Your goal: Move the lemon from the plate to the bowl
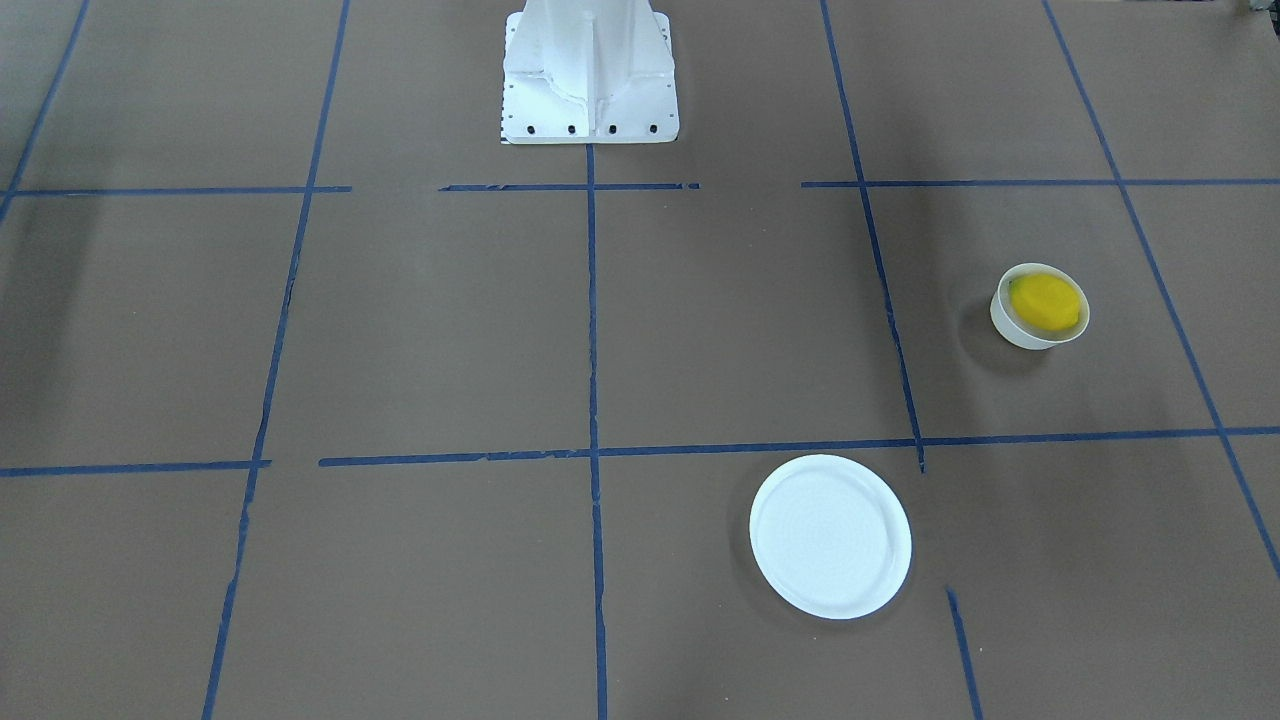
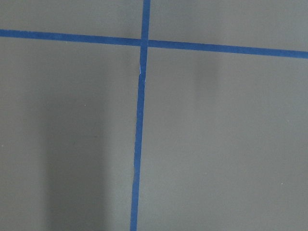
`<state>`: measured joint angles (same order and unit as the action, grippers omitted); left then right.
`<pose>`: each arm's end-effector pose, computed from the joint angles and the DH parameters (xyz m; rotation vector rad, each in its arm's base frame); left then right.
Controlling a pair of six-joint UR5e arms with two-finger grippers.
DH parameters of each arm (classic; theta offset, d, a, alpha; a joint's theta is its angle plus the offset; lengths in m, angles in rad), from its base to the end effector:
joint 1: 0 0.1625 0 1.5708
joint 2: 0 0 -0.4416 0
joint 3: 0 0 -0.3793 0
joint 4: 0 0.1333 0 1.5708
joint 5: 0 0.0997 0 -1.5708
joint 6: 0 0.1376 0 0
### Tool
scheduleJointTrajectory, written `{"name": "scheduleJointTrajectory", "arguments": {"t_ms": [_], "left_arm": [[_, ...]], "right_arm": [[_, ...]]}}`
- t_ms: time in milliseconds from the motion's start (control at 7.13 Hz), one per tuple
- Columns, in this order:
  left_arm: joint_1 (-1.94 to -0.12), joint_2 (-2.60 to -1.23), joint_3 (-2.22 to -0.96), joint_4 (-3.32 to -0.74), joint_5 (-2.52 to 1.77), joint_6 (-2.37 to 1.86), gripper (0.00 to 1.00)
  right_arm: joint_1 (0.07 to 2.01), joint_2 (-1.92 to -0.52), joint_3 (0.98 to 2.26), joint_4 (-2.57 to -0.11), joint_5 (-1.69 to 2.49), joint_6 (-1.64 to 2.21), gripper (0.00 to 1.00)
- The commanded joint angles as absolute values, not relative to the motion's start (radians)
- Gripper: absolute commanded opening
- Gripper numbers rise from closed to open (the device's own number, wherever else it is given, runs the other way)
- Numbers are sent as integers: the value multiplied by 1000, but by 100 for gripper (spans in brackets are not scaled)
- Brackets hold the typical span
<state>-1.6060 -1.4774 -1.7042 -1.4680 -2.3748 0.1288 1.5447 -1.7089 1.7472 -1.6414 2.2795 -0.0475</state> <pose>-0.0494 -0.4299 0.6885 0.0067 0.8060 0.0632 0.0329 -0.4155 0.6930 -0.0234 -0.7090 -0.0590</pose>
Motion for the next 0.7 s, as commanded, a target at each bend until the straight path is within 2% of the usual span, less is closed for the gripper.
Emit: {"name": "scheduleJointTrajectory", "arguments": {"t_ms": [0,561], "left_arm": [[-1606,-1479,-1707,-1468,-2372,129,100],[-1606,-1483,-1717,-1470,-2372,130,100]], "right_arm": [[1545,-1709,1747,-1641,2279,-48,100],[1545,-1709,1747,-1641,2279,-48,100]]}}
